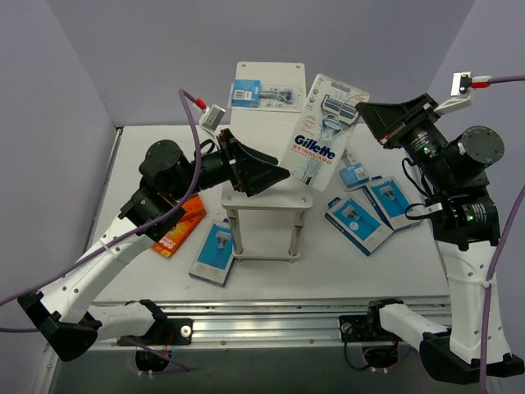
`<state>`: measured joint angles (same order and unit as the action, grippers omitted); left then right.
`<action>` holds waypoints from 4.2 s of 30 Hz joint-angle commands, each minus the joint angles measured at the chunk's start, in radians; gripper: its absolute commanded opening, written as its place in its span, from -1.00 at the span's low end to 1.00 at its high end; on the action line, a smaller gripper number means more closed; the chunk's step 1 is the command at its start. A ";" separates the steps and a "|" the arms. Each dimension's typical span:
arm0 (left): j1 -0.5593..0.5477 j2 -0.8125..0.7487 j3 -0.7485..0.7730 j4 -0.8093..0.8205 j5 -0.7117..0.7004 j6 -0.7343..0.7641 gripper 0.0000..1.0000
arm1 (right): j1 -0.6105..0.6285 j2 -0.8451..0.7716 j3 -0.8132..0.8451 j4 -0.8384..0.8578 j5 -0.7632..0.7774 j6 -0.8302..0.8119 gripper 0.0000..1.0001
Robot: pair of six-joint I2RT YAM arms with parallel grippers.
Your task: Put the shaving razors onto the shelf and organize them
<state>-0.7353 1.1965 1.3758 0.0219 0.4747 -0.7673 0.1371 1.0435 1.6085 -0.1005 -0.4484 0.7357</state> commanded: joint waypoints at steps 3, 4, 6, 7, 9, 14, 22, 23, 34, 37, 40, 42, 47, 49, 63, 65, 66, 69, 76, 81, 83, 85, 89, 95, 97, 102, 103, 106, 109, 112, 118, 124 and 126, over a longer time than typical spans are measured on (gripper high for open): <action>-0.022 0.032 -0.004 0.115 -0.016 0.020 0.96 | -0.004 -0.037 -0.036 0.232 -0.072 0.102 -1.00; -0.024 0.037 -0.004 0.116 -0.018 0.026 0.97 | -0.002 -0.039 -0.045 0.240 -0.076 0.108 -1.00; -0.029 0.047 0.005 0.098 -0.025 0.040 0.98 | -0.002 -0.040 -0.050 0.260 -0.085 0.125 -1.00; -0.032 0.051 0.009 0.090 -0.028 0.048 1.00 | -0.002 -0.040 -0.051 0.263 -0.088 0.129 -1.00; -0.035 0.054 0.019 0.067 -0.038 0.063 1.00 | -0.002 -0.039 -0.052 0.272 -0.096 0.139 -1.00; -0.038 0.052 0.037 0.024 -0.077 0.111 0.85 | -0.002 -0.043 -0.082 0.309 -0.115 0.168 -1.00; -0.036 0.028 0.008 0.173 -0.041 0.046 0.47 | -0.002 -0.057 -0.150 0.344 -0.121 0.185 -1.00; -0.036 0.029 0.006 0.202 -0.035 0.037 0.46 | -0.002 -0.060 -0.154 0.346 -0.118 0.186 -1.00; -0.036 0.031 0.039 0.076 -0.022 0.105 -0.45 | -0.002 -0.074 -0.171 0.334 -0.098 0.172 -1.00; -0.036 0.012 0.083 -0.064 -0.077 0.196 -0.71 | -0.002 -0.069 -0.176 0.324 -0.108 0.168 -1.00; -0.036 -0.002 0.152 -0.201 -0.158 0.298 -0.94 | -0.002 -0.063 -0.179 0.320 -0.121 0.163 -1.00; -0.035 -0.006 0.225 -0.308 -0.243 0.373 -0.95 | -0.002 -0.065 -0.182 0.298 -0.104 0.156 -0.67; -0.036 -0.023 0.342 -0.488 -0.419 0.535 -0.95 | -0.002 -0.079 -0.180 0.252 -0.041 0.114 -0.18; -0.036 -0.021 0.402 -0.548 -0.513 0.624 -0.95 | -0.002 -0.089 -0.179 0.234 -0.026 0.100 -0.08; -0.136 -0.011 0.398 -0.588 -0.786 1.387 -0.95 | -0.004 -0.080 -0.182 0.186 -0.004 0.034 0.11; -0.150 -0.015 0.379 -0.585 -0.766 1.433 -0.95 | -0.004 -0.080 -0.182 0.174 0.000 0.018 0.12; -0.160 -0.014 0.362 -0.585 -0.766 1.482 -0.95 | -0.004 -0.079 -0.185 0.170 0.004 0.011 0.12; -0.217 -0.015 0.321 -0.576 -0.800 1.594 -0.95 | -0.004 -0.077 -0.190 0.159 0.005 -0.002 0.13; -0.299 -0.011 0.218 -0.531 -0.843 1.700 -0.95 | -0.008 -0.082 -0.197 0.131 0.030 -0.033 0.15; -0.325 -0.011 0.189 -0.517 -0.844 1.734 -0.68 | -0.013 -0.086 -0.202 0.124 0.034 -0.042 0.15; -0.328 -0.017 0.174 -0.517 -0.841 1.737 -0.50 | -0.016 -0.088 -0.208 0.120 0.037 -0.045 0.15; -0.329 -0.020 0.164 -0.516 -0.840 1.737 -0.31 | -0.017 -0.088 -0.211 0.119 0.040 -0.047 0.16; -0.329 -0.034 0.137 -0.510 -0.852 1.734 -0.04 | -0.018 -0.085 -0.216 0.117 0.036 -0.045 0.16; -0.331 -0.046 0.141 -0.534 -0.838 1.694 0.27 | -0.021 -0.079 -0.217 0.113 0.037 -0.047 0.16; -0.331 -0.051 0.144 -0.534 -0.831 1.683 0.31 | -0.021 -0.077 -0.217 0.110 0.037 -0.045 0.16; -0.331 -0.049 0.157 -0.563 -0.811 1.646 0.36 | -0.021 -0.068 -0.206 0.108 0.008 -0.048 0.16; -0.331 -0.048 0.160 -0.571 -0.811 1.639 0.43 | -0.021 -0.066 -0.203 0.105 0.004 -0.050 0.16; -0.328 -0.046 0.178 -0.606 -0.797 1.603 0.46 | -0.021 -0.059 -0.188 0.099 -0.018 -0.070 0.16; -0.314 -0.040 0.212 -0.663 -0.750 1.541 0.47 | -0.019 -0.050 -0.173 0.045 -0.022 -0.087 0.16; -0.299 -0.038 0.235 -0.692 -0.702 1.461 0.47 | -0.019 -0.042 -0.174 0.030 -0.029 -0.091 0.16; -0.270 -0.044 0.239 -0.711 -0.555 1.326 0.47 | -0.019 -0.034 -0.171 0.019 -0.032 -0.088 0.16; -0.208 -0.040 0.258 -0.740 -0.475 1.229 0.47 | -0.010 -0.027 -0.144 -0.005 -0.064 -0.114 0.11; -0.155 -0.044 0.258 -0.726 -0.392 1.159 0.47 | 0.001 -0.019 -0.130 -0.034 -0.068 -0.145 0.00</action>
<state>-0.9413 1.1648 1.5845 -0.7166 -0.0395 0.5098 0.1265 1.0195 1.4254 -0.1402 -0.4778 0.6388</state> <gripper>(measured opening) 0.737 0.532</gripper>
